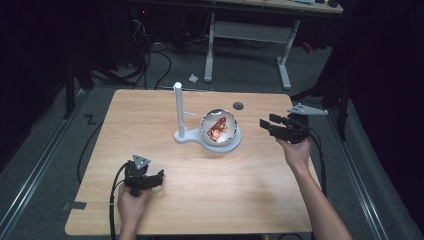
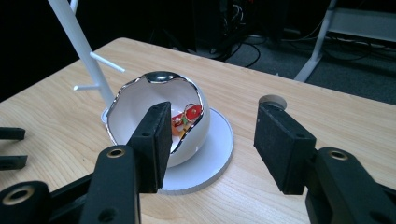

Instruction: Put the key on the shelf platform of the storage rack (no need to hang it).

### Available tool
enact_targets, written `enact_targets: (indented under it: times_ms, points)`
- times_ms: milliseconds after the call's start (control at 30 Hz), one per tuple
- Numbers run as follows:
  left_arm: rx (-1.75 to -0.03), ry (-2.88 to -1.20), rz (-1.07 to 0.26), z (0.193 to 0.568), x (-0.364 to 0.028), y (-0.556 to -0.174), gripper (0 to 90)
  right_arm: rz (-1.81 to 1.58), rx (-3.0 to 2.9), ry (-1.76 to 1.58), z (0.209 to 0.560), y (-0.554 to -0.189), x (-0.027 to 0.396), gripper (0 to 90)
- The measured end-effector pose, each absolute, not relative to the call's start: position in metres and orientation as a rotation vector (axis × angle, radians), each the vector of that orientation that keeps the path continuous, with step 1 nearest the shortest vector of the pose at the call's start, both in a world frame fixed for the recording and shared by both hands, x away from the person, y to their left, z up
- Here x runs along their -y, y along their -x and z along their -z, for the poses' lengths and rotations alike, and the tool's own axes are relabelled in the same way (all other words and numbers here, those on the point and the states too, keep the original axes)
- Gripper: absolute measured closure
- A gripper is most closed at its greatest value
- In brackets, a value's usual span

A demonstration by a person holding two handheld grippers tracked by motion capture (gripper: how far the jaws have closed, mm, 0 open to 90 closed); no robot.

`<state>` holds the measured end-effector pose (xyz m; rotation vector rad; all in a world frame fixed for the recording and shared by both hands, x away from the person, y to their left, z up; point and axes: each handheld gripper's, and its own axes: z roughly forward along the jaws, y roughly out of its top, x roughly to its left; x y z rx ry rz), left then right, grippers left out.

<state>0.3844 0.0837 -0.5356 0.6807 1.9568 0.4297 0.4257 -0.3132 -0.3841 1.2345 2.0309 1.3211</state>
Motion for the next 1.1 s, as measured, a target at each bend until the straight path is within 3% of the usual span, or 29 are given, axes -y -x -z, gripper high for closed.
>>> enact_targets:
  times_ms: [1100]
  points:
    - [-1.958,-0.679,-0.431,0.536,-0.084,-0.385,19.6,-1.330,-1.955,-1.260,0.376,-0.374,0.357,47.6]
